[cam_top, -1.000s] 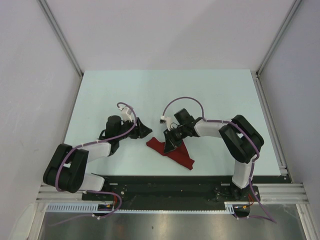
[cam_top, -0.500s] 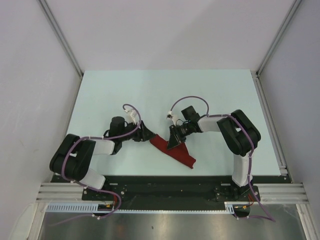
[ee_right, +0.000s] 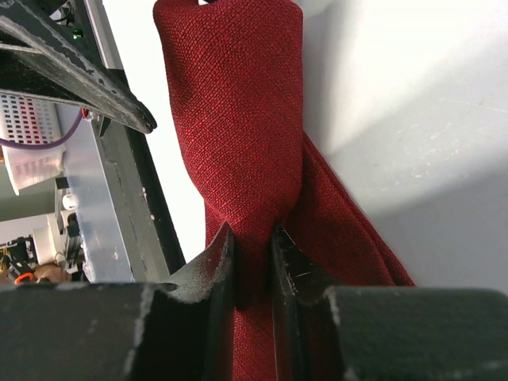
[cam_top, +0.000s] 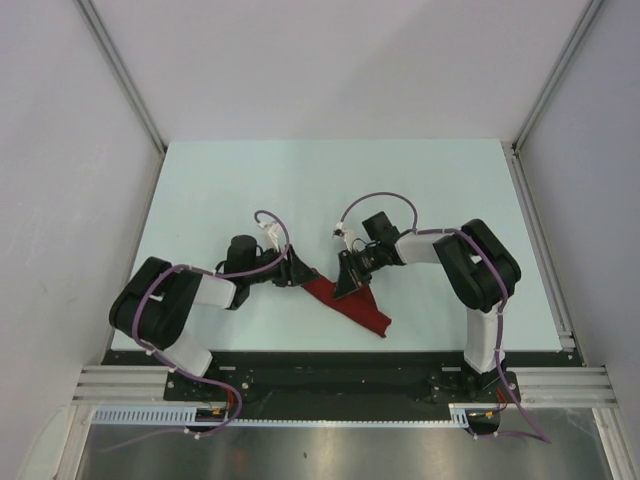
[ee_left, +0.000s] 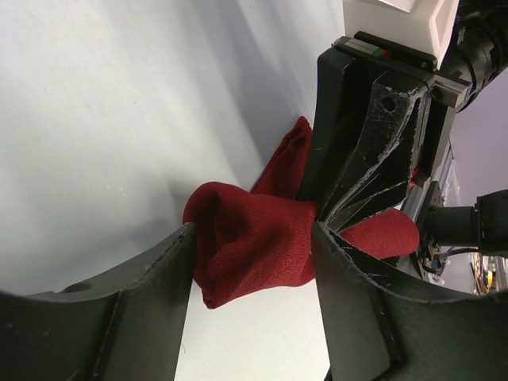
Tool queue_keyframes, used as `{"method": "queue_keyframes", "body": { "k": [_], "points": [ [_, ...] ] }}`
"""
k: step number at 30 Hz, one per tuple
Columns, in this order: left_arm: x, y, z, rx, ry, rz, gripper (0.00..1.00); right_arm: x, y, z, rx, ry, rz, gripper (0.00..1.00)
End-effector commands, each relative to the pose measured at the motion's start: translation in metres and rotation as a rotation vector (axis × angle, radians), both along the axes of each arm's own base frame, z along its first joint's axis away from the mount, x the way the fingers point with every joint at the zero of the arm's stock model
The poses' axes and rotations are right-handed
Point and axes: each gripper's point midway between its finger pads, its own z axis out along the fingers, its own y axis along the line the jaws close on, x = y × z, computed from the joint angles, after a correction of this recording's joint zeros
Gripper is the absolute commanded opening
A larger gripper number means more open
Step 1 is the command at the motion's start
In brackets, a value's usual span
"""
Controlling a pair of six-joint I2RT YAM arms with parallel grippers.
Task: Fold the napkin, place the utensils inside, and roll it up
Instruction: Roll the napkin with the utensil
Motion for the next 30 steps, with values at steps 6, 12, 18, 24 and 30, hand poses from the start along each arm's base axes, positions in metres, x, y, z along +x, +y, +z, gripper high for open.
{"method": "queue_keyframes", "body": {
  "k": [6, 12, 18, 24, 30],
  "points": [
    [0.007, -0.014, 0.016, -0.045, -0.051, -0.047, 0.34, -0.011, 0.01, 0.004, 0.0, -0.007, 0.007, 0.15],
    [0.006, -0.017, 0.014, -0.036, -0.041, -0.063, 0.12, 0.007, 0.004, 0.026, -0.078, -0.121, -0.049, 0.48],
    [0.004, -0.02, 0.011, -0.027, -0.029, -0.083, 0.08, 0.026, -0.006, 0.06, -0.208, -0.365, -0.127, 0.66],
    [0.003, -0.021, 0.01, -0.02, -0.026, -0.089, 0.07, 0.022, -0.003, 0.064, -0.423, -0.734, -0.145, 0.75],
    [0.004, -0.021, 0.01, -0.015, -0.026, -0.085, 0.06, 0.02, 0.002, 0.055, -0.545, -0.938, -0.13, 0.76]
  ]
}}
